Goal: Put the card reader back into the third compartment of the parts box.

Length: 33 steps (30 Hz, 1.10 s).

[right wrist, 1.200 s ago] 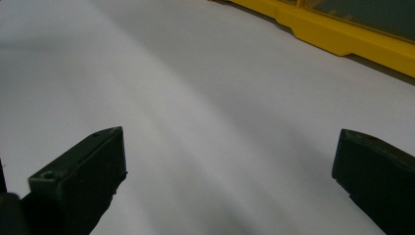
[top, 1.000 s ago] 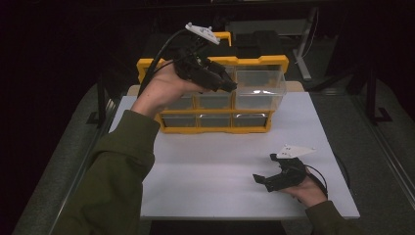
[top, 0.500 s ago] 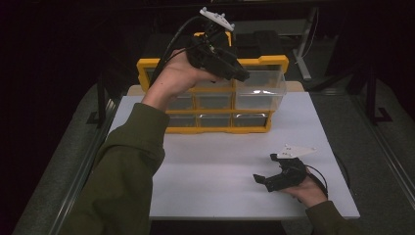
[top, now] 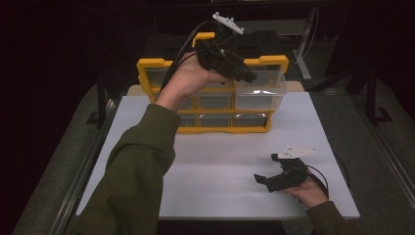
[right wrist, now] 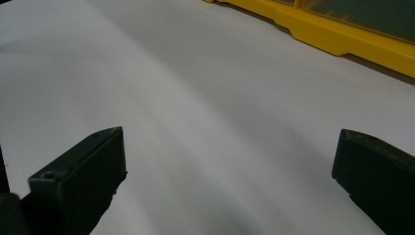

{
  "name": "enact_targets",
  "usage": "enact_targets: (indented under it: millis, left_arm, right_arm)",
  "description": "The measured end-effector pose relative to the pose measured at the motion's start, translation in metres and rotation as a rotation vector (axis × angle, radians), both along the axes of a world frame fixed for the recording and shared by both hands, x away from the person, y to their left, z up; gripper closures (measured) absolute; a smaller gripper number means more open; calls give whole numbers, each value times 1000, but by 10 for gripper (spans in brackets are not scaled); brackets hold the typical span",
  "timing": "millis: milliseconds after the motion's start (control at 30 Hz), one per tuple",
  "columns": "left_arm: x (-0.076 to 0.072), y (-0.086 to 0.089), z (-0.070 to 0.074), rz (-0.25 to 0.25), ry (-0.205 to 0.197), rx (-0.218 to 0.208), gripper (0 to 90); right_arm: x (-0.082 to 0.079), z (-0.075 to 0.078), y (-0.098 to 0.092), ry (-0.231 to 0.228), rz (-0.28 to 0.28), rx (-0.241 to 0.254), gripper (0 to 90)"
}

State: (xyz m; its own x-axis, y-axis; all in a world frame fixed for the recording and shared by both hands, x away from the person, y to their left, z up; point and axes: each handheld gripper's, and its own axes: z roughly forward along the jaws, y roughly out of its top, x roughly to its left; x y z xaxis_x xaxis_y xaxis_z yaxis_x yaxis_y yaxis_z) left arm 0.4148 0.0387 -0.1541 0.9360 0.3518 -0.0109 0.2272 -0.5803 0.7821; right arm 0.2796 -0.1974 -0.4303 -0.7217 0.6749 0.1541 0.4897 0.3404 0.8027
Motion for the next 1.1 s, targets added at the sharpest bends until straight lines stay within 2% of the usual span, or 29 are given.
enact_targets:
  millis: [533, 1100]
  left_arm:
    - [7, -8, -16, 14, 13, 8, 303]
    - [4, -9, -15, 6, 0, -31, 302]
  right_arm:
    - [0, 0, -1, 2, -1, 1, 0]
    - [0, -1, -1, 4, -1, 1, 0]
